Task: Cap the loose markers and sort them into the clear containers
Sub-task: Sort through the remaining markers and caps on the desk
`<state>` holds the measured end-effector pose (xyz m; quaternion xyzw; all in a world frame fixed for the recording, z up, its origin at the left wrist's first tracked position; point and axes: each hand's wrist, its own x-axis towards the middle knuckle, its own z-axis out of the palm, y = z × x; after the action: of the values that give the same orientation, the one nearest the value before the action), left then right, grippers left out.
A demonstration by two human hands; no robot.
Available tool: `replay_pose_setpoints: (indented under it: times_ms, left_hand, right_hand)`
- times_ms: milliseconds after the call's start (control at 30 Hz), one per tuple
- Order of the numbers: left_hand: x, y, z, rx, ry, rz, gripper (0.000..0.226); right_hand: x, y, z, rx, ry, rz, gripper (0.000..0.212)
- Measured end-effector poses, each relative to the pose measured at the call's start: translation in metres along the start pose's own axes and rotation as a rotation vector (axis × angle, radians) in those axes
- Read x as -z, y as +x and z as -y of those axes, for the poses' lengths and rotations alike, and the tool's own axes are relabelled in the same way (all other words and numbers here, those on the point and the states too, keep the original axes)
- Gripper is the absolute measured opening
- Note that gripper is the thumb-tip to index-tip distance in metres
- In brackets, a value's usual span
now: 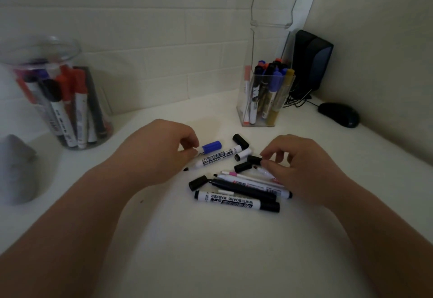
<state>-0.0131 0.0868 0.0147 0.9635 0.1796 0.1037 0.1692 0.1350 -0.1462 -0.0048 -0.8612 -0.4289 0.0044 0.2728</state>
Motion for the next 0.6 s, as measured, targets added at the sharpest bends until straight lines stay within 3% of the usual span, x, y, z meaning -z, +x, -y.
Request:
replay_pose_setpoints:
  times_ms: [233, 367, 467, 600]
  left_hand:
    - [-0.018, 0.007, -0.017, 0.033, 0.167, 0.098, 0.025]
    - [-0.015, 0.007, -0.019, -0.020, 0.133, 0.046, 0.031]
    - [-0.007, 0.003, -0.014, -0.104, -0.162, -0.169, 0.030]
    - [-0.002, 0.001, -0.008, -0.053, -0.812, -0.513, 0.034]
  right_hand:
    - [-0.001, -0.001, 0.002, 0.062, 0.027, -0.018, 0.011]
    - [-0.002, 0.000, 0.003, 0.009, 0.013, -0.068, 0.008]
    - [-0.001, 0.002, 0.003, -0.092, 0.044, -0.115, 0.011]
    - [0.000, 0.014, 0.009, -0.198, 0.015, -0.079, 0.009]
